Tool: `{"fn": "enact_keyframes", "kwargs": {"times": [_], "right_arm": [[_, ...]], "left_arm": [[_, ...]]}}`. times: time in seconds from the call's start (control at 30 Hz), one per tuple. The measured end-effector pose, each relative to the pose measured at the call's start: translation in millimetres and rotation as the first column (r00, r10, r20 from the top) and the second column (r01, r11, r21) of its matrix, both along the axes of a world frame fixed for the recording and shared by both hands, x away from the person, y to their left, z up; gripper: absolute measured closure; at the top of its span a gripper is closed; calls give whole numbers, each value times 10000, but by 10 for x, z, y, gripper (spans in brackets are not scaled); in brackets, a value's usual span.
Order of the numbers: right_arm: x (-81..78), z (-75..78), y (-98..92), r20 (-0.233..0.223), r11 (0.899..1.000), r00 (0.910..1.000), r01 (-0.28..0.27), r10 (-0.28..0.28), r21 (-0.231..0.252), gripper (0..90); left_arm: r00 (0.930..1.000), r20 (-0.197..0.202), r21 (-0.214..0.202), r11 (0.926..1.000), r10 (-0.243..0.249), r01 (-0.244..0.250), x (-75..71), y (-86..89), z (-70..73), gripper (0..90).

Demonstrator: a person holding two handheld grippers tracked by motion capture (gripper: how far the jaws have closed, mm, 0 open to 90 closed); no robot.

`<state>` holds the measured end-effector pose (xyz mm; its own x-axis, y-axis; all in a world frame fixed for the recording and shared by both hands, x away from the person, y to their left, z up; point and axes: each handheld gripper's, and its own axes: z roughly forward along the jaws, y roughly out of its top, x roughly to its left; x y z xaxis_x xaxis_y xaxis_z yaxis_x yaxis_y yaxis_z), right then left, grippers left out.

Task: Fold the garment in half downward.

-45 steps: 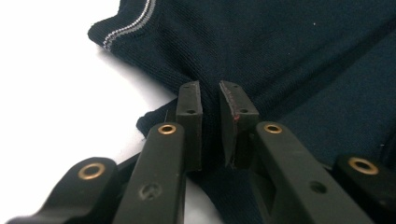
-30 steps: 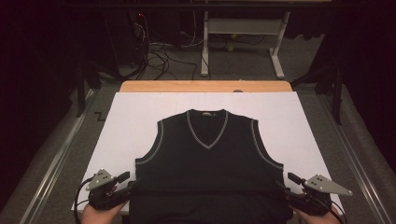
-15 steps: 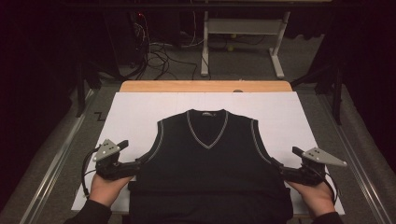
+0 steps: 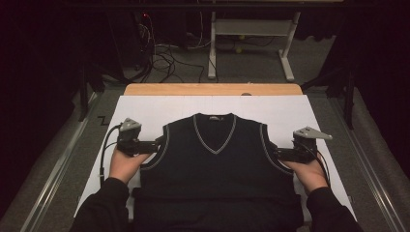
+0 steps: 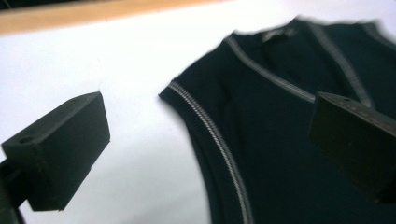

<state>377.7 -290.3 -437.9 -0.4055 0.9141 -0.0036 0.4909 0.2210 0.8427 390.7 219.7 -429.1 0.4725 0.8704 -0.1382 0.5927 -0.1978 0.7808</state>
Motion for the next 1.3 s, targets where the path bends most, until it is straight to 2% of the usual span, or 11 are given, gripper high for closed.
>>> {"fn": "enact_keyframes", "kwargs": {"times": [0.07, 0.17, 0.47, 0.53, 0.57, 0.6, 0.63, 0.8, 0.9, 1.17, 1.3], "right_arm": [[107, -30, 25, -260, 9999, 9996, 88, -92, -127, 14], [219, -76, 60, -660, 9994, 9973, 301, -312, -184, 13], [270, -150, 107, -1053, 9987, 9937, 358, -393, -355, 17], [271, -154, 120, -1065, 9987, 9939, 227, -275, -466, 30], [276, -155, 128, -1081, 9986, 9939, 183, -235, -486, 33], [276, -155, 128, -1081, 9986, 9939, 183, -235, -486, 33], [285, -156, 140, -1107, 9987, 9936, 154, -208, -491, 33], [326, -179, 143, -1126, 9983, 9934, 144, -206, -563, 49], [450, -225, 143, -1689, 9978, 9848, 317, -413, -588, 128], [766, -274, 242, -2244, 9976, 9728, 481, -581, -499, 252], [930, -284, 329, -2199, 9967, 9729, 609, -713, -538, 313]], "left_arm": [[9984, -569, 112, 9999, 38, -31, 172, -44, -72, 2], [9953, -949, 139, 9997, 201, -188, 371, -69, -163, 31], [9842, -1582, 5, 9968, 794, -803, 724, -133, -364, 68], [9827, -1650, 252, 9964, 839, -808, 780, -199, -376, 81], [9785, -1811, 783, 9933, 985, -855, 833, -281, -401, 128], [9785, -1811, 783, 9933, 985, -855, 833, -281, -401, 140], [9720, -1974, 1194, 9872, 1278, -1056, 866, -347, -432, 170], [9728, -1739, 1488, 9806, 1529, -1275, 837, -439, -433, 297], [9793, -1817, 1186, 9906, 895, -686, 751, -515, -403, 589], [9776, -1967, 490, 9966, 748, -664, 671, -491, -402, 670], [9836, -1670, 611, 9964, 683, -589, 619, -522, -366, 687]]}}
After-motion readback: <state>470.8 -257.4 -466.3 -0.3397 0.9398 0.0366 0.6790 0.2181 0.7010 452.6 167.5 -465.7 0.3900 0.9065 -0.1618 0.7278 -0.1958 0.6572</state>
